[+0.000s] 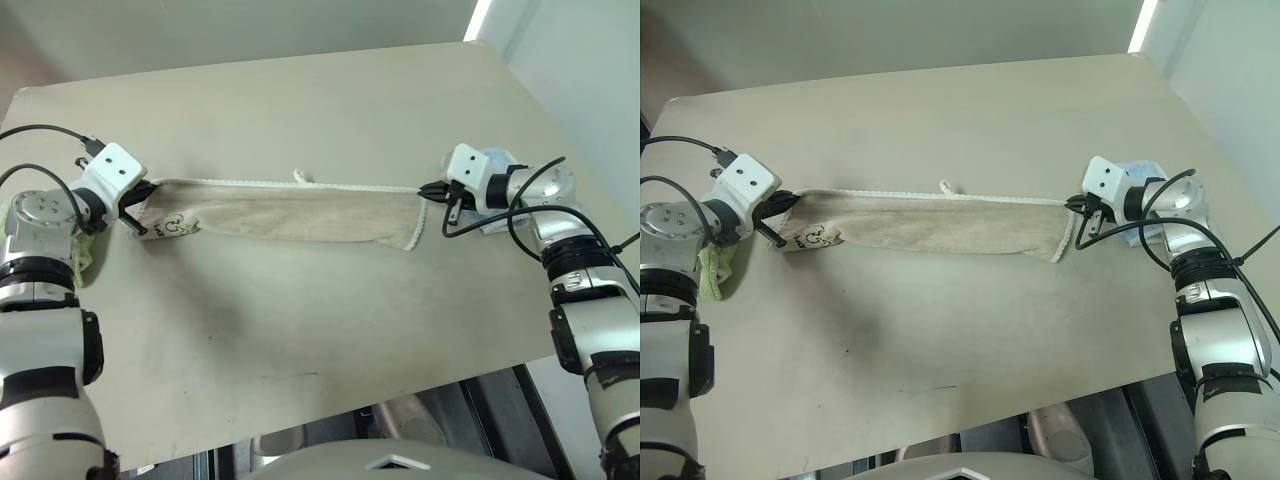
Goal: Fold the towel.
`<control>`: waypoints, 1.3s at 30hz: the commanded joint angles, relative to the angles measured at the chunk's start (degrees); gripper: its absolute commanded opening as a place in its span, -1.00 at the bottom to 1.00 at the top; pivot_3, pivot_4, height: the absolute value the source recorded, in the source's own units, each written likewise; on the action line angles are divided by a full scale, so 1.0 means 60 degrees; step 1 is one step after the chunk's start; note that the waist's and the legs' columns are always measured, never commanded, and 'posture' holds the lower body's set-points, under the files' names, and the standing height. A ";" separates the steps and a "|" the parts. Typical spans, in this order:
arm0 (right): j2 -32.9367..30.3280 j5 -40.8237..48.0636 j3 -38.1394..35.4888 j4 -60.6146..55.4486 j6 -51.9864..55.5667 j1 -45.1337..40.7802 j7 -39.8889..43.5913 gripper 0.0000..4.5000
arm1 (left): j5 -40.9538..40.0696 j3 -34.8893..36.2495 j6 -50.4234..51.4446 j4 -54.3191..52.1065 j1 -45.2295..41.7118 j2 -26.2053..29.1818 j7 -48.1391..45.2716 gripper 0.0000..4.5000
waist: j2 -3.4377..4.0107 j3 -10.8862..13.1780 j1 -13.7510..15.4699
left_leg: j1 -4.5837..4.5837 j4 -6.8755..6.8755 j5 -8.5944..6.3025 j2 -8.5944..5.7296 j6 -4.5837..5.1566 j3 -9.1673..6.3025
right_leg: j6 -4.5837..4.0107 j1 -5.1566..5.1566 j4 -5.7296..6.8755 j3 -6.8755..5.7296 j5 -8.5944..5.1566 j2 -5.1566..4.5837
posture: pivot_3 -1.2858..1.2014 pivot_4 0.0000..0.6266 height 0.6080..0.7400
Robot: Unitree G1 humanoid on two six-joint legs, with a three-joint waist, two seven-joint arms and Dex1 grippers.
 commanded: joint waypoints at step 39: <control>-0.0005 -0.0407 -0.0220 0.0013 -0.0740 -0.0026 -0.0931 -0.42 | -0.0104 0.0304 0.0174 0.0154 -0.0049 0.0217 -0.0111 -0.41 | 0.0000 0.0000 -0.0002 | 0.0000 -0.0001 0.0004 0.0002 0.0008 -0.0006 | -0.0004 -0.0002 0.0001 -0.0002 0.0008 0.0000 | 0.03 -0.52 1.00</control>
